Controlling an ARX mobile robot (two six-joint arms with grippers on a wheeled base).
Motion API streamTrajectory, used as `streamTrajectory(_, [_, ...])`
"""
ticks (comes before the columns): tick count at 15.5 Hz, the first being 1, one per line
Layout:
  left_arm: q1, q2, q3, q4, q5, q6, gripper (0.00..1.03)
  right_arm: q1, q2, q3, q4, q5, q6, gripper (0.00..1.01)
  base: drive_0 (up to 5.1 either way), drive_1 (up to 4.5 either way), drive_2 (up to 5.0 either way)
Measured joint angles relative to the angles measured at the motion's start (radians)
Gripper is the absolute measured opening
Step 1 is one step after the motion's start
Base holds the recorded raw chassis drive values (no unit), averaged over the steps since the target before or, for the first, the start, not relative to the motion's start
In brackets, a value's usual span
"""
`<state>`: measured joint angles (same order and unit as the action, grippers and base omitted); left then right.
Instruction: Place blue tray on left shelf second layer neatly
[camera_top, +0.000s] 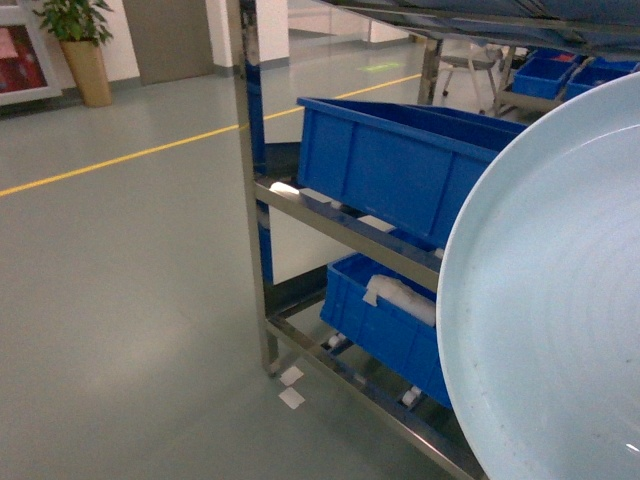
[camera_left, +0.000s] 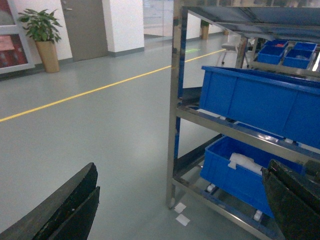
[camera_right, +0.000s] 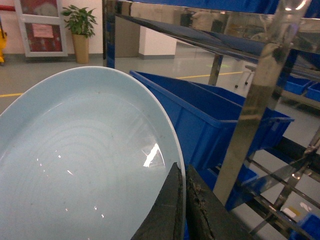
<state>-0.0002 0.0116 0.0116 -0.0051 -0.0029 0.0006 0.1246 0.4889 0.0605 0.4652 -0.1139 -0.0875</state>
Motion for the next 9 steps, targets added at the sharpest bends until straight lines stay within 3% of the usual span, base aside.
streamTrajectory(9, [0.0,0.0,0.0,0.0,0.0,0.0,0.98,0.0,0.0,0.0,0.0,0.001,0.0,0.02,-1.7,-1.66,-1.7])
